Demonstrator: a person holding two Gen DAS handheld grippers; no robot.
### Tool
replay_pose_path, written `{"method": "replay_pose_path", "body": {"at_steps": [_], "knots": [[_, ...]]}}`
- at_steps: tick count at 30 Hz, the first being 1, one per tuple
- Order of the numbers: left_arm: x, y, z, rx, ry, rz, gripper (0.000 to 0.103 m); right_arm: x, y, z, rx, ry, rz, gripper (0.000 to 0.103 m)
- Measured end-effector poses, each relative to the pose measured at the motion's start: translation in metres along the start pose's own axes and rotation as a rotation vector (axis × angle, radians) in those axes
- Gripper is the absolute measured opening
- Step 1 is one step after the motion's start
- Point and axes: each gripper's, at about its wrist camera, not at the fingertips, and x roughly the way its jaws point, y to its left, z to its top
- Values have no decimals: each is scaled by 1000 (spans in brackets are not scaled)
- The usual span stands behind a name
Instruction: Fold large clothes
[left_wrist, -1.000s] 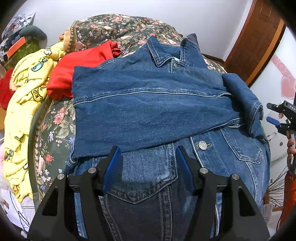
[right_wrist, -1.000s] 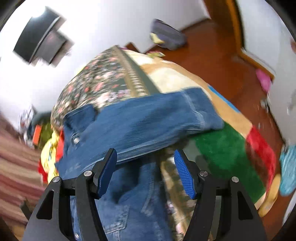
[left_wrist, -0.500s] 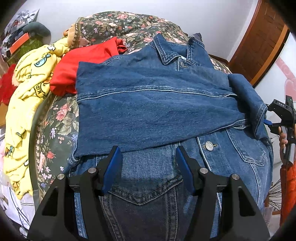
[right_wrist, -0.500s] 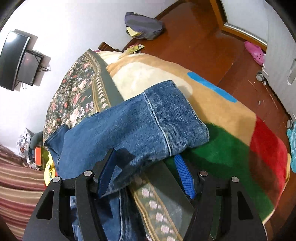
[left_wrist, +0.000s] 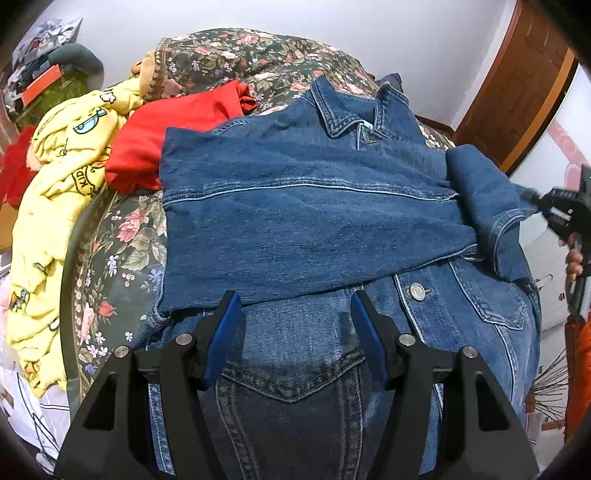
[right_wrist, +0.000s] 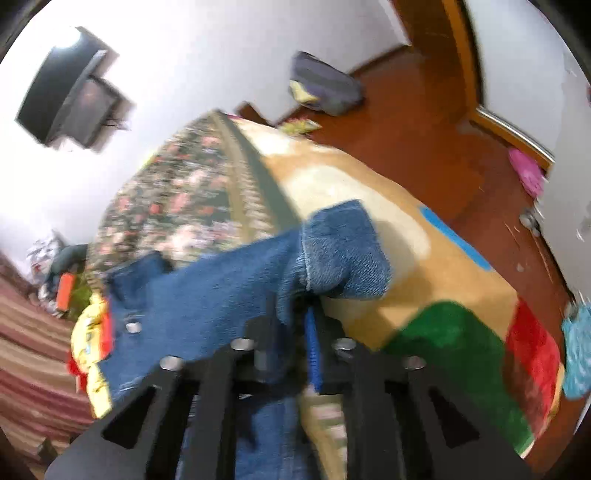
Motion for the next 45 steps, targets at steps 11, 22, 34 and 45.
{"method": "replay_pose_path", "body": {"at_steps": [11,22,34,45], "knots": [[-18,13,-1,-30,-48,-22,61,-40,134,-8,-305,-108,152,5],[-36,33,-5,-71,-85,-20,61,9,250,-93,-586,90,320,5],[-39,50,-15,-115,-71,-6,61,84,266,-179,-703,409,227,12],[-34,24,-6,-60,-66,-18,61,29,250,-145,-751,271,229,51]]}}
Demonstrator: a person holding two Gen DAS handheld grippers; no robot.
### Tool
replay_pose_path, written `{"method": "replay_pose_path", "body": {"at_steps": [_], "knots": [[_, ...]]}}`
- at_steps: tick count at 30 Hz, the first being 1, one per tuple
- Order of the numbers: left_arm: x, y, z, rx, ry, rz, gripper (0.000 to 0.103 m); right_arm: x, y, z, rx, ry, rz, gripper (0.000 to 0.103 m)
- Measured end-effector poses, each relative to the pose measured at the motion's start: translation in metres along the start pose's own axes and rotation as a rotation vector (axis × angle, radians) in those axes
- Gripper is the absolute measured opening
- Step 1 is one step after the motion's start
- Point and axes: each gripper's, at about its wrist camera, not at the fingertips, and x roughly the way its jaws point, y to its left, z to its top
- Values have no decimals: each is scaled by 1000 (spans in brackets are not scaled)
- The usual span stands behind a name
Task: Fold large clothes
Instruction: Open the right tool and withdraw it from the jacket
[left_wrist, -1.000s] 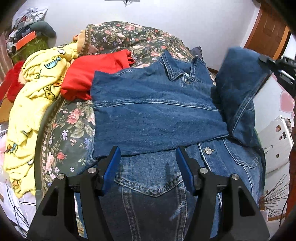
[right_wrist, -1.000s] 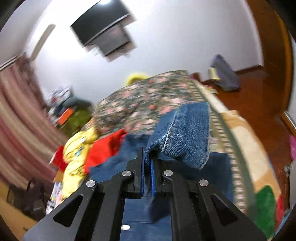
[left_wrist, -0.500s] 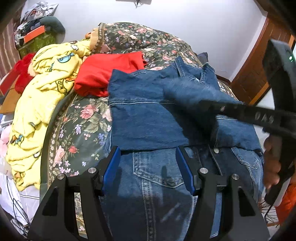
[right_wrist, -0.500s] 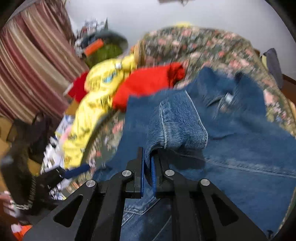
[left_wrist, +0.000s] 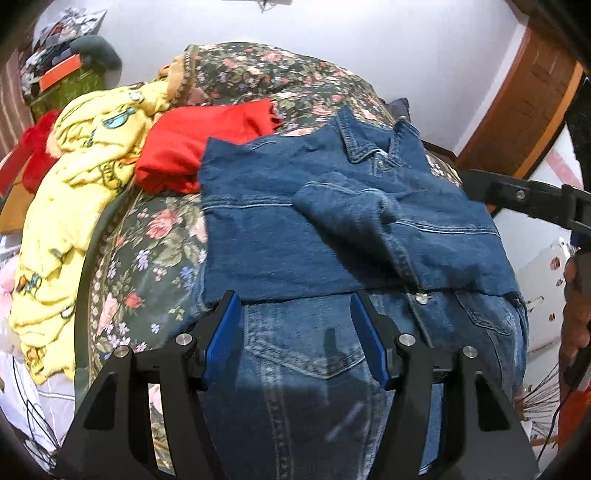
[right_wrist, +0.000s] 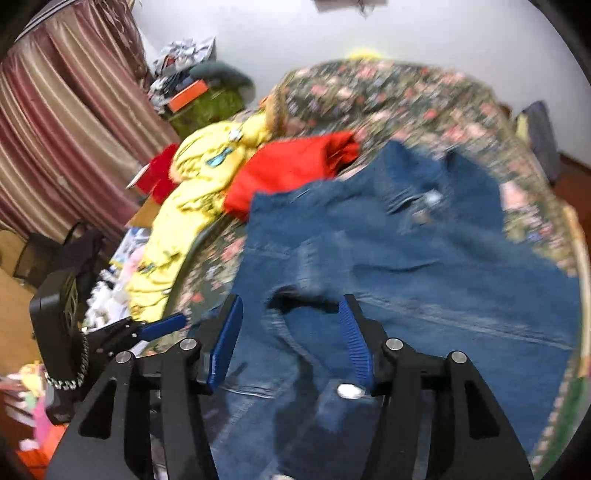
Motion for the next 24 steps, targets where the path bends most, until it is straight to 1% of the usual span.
{"method": "replay_pose_path", "body": {"at_steps": [3,6,8,11,12,15,18,20,22,23,24], "knots": [[3,-13,8,38,-3,3,61,-19,-19,-5,-8,-44,-81,51],[7,-27,20,80,-12,11,61,-35,-48,-15,31,-66,-159,51],[11,-35,28,103,-12,10,61,-46,-72,-23,90,-73,-198,51],[28,-44,39,127,16,20,61,-57,-105,-38,182,-73,-220,51],[36,-46,42,134,30,23,61,-60,-118,-45,224,-72,-242,51],[60,-49,46,146,72,65,61,-66,-149,-65,305,-61,-311,52],[79,-49,44,156,101,93,61,-71,-171,-83,370,-41,-340,52],[88,-49,44,180,91,103,61,-73,-182,-92,399,-30,-358,52],[97,-48,47,201,78,141,58,-75,-190,-99,419,-19,-379,52],[99,-47,50,197,77,135,53,-76,-194,-102,428,-19,-376,52],[100,-45,52,188,78,124,46,-76,-196,-104,437,-19,-371,52]]}}
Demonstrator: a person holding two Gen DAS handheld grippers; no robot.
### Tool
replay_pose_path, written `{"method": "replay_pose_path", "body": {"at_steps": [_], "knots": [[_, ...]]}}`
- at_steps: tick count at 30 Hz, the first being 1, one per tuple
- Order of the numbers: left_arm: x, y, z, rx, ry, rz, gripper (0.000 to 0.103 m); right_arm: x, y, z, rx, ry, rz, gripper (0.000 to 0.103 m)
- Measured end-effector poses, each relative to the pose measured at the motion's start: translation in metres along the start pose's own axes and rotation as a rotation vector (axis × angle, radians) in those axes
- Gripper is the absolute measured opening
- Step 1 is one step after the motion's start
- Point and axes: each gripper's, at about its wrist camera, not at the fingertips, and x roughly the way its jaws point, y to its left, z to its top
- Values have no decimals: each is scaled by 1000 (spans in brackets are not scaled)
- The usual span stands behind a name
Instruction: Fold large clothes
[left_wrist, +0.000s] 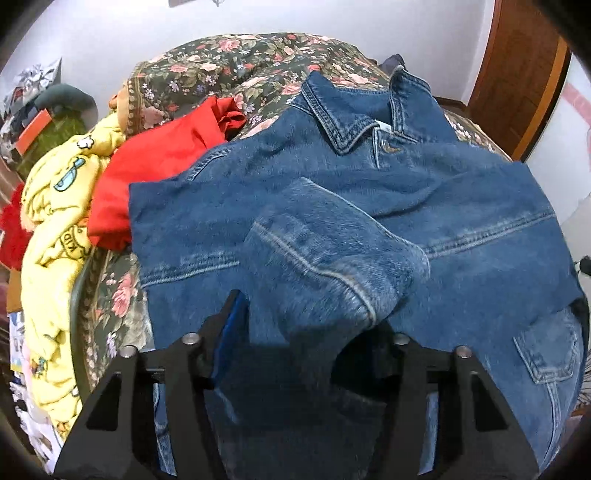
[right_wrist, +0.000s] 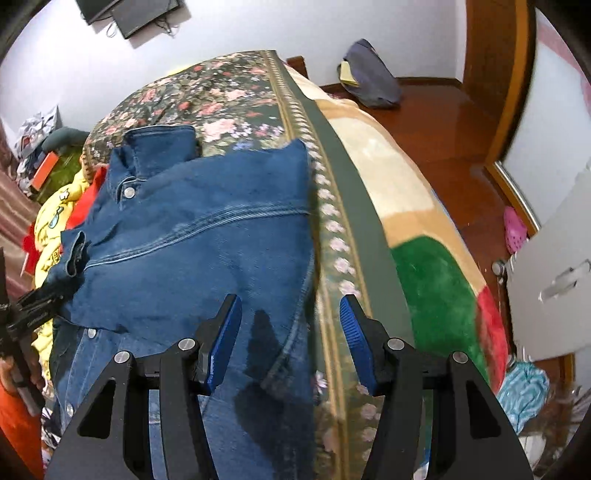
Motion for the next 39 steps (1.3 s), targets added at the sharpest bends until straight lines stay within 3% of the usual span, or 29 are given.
{"method": "replay_pose_path", "body": {"at_steps": [2,3,4,6,13,17,21,25,27,35,36,39], "knots": [[-3,3,5,-25,-6,-11,39,0,-3,0,12,1,8,52],[-7,3,7,-31,-22,1,24,0,-3,0,13,-2,9,52],[-14,4,10,-34,-49,29,18,-1,-2,0,10,-5,10,52],[-29,8,16,-57,-87,11,10,0,0,0,4,-10,11,52],[-97,21,33,-89,-291,-49,8,-1,21,9,-64,-49,14,52],[-89,26,28,-62,-268,-2,9,10,36,5,-94,-32,34,52],[-56,40,6,-74,-171,48,10,28,41,-7,-100,26,36,52],[-28,56,-16,-109,-83,44,18,27,46,-13,-134,27,19,52],[-20,60,-25,-108,-59,58,26,26,46,-13,-145,30,12,52],[-18,78,-50,-99,-53,158,61,25,45,-14,-138,23,0,52],[-18,81,-52,-97,-46,161,69,24,45,-14,-139,21,-9,52],[-26,90,-59,-96,-51,144,79,24,44,-13,-143,17,-24,52]]}}
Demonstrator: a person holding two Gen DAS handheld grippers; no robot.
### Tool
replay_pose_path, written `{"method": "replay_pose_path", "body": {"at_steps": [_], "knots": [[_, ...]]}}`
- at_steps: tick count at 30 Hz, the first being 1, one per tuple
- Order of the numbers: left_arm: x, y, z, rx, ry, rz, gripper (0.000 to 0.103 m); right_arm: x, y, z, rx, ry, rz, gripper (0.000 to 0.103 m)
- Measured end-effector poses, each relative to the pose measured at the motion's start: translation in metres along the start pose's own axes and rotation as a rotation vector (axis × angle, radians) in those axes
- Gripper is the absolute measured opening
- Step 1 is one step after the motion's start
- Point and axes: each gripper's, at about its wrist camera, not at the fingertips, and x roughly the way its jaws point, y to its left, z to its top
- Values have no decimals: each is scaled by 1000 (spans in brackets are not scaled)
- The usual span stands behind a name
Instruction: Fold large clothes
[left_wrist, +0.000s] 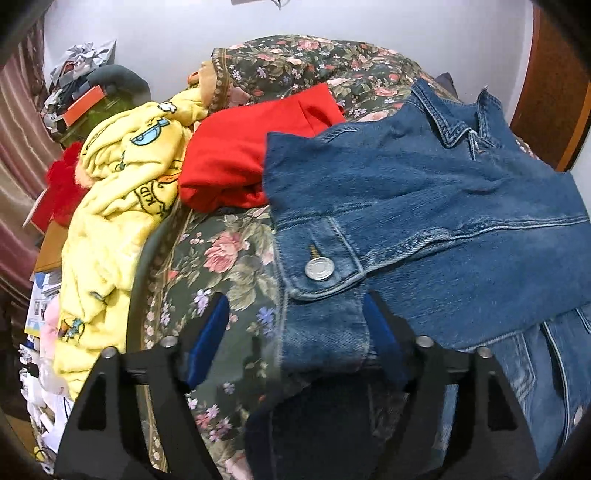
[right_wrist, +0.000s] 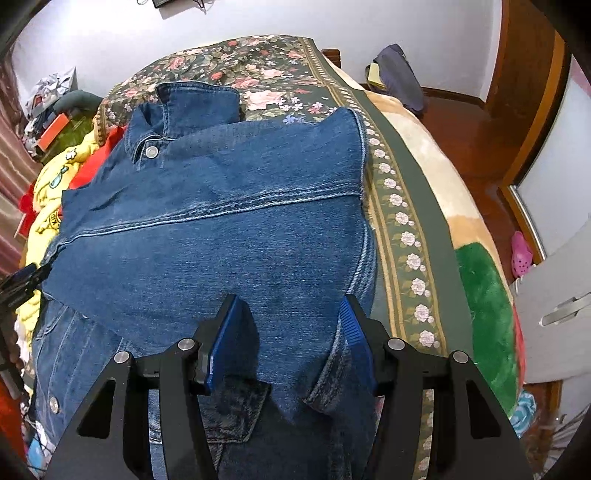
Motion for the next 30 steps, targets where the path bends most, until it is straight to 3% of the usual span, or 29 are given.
{"method": "replay_pose_path", "body": {"at_steps": [10,15,16,17,19,21,24,30], "knots": [[-34,25,22,-24,-62,-40,79,-16,-15,19,3,-62,-67,52],[-28,40,47,-65,-85,-48,79,-26,-19,41,-2,-124,-96,52],[-26,41,50,-70,-84,-54,79,-26,-20,45,1,-132,-94,57],[-21,43,54,-79,-81,-62,79,-25,-21,51,10,-141,-90,68],[-8,46,63,-93,-65,-77,79,-23,-21,58,20,-167,-94,77],[11,48,71,-109,-37,-97,79,-16,-19,65,5,-185,-102,77],[42,51,80,-140,18,-138,79,3,-18,76,-21,-137,-88,77],[99,53,94,-192,116,-192,79,35,-32,88,20,-69,4,77]]}}
